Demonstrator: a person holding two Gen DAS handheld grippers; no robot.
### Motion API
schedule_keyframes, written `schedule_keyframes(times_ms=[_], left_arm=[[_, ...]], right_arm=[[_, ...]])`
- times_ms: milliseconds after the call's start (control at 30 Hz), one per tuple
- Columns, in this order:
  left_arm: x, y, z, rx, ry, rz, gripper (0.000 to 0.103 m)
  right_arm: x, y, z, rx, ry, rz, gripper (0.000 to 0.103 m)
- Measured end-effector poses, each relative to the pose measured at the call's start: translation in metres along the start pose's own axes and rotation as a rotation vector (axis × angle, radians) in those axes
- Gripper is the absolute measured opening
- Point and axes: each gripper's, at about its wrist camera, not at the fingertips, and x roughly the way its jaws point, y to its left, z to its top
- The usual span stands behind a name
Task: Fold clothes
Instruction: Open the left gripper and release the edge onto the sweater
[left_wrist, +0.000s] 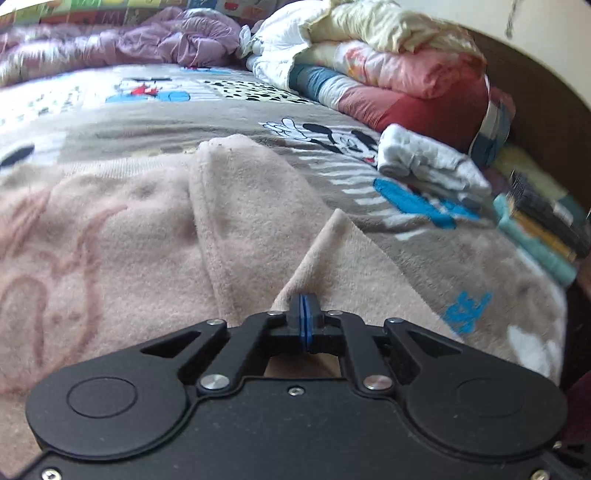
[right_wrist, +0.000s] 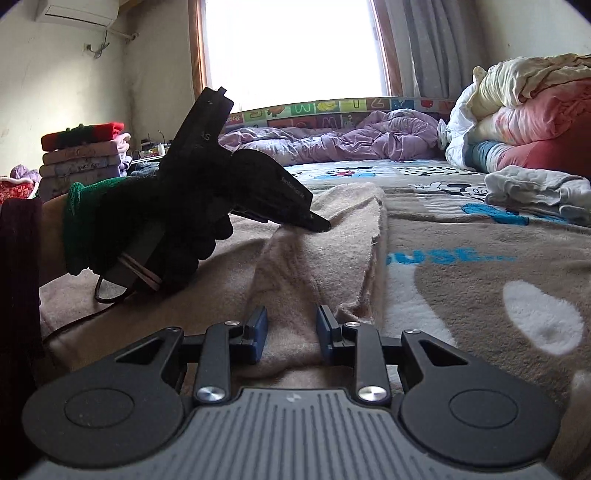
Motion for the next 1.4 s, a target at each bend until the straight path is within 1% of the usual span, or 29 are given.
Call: schedule_keyframes(times_ms=[167,233,267,300,333,367,400,433,467,567,633,700,767,933,1000,1100,1133,1333,1400], left_arm=[[-0.004,0.000,-0.002,0.010,-0.017,0.007,0.005],[-0.018,0.007,-0.001,-0.045,-0.049,-0.006,0.008],[-0.030,0.010,-0.002,-0.089,-0.086,-0.008,0.011],[-0.042,0.013,-0.003,-0.135,-0.126,-0.009,0.038],[-0.057,0.014,-0.007,-0.157,-0.171,0.011,0.070],[-0.072,0.016,-0.011,-0.175,-0.216,0.034,0.072],[-0.085,0.018,-0.017,-0.189,-0.242,0.034,0.072],[-0.098,0.020,-0.023,-0.202,-0.264,0.031,0.072],[-0.109,0.023,-0.028,-0.222,-0.267,0.039,0.072],[-0.142,0.031,-0.044,-0.254,-0.292,0.090,0.073],[-0.164,0.038,-0.055,-0.280,-0.314,0.140,0.073],[-0.186,0.045,-0.068,-0.314,-0.335,0.194,0.073],[-0.207,0.055,-0.085,-0.372,-0.353,0.236,0.073],[-0.254,0.081,-0.127,-0.531,-0.386,0.355,0.073],[-0.269,0.093,-0.144,-0.621,-0.396,0.360,0.073],[-0.284,0.103,-0.162,-0.712,-0.403,0.359,0.073],[-0.288,0.105,-0.168,-0.735,-0.405,0.361,0.072],[-0.295,0.116,-0.187,-0.840,-0.407,0.300,0.072],[-0.298,0.120,-0.193,-0.875,-0.407,0.278,0.072]], right_arm=[[-0.001,0.000,0.000,0.001,-0.007,0.002,0.031],[-0.006,0.006,0.003,-0.031,-0.016,-0.017,0.031],[-0.011,0.009,0.005,-0.051,-0.029,-0.028,0.032],[-0.020,0.014,0.007,-0.073,-0.055,-0.037,0.040],[-0.028,0.018,0.009,-0.094,-0.081,-0.045,0.054],[-0.037,0.022,0.010,-0.113,-0.103,-0.051,0.060],[-0.044,0.024,0.010,-0.125,-0.113,-0.053,0.062],[-0.049,0.026,0.011,-0.132,-0.118,-0.052,0.062],[-0.054,0.027,0.011,-0.137,-0.121,-0.049,0.062],[-0.063,0.030,0.012,-0.146,-0.120,-0.028,0.062],[-0.066,0.032,0.012,-0.138,-0.106,0.009,0.062],[-0.065,0.033,0.012,-0.099,-0.073,0.057,0.062],[-0.064,0.034,0.010,-0.066,-0.043,0.100,0.062],[-0.061,0.052,0.010,-0.076,-0.023,0.181,0.063],[-0.060,0.063,0.010,-0.094,-0.023,0.210,0.063],[-0.059,0.077,0.012,-0.112,-0.018,0.258,0.063],[-0.058,0.081,0.012,-0.117,-0.016,0.271,0.063],[-0.049,0.105,0.012,-0.143,0.014,0.339,0.063],[-0.049,0.116,0.011,-0.193,0.013,0.351,0.063]])
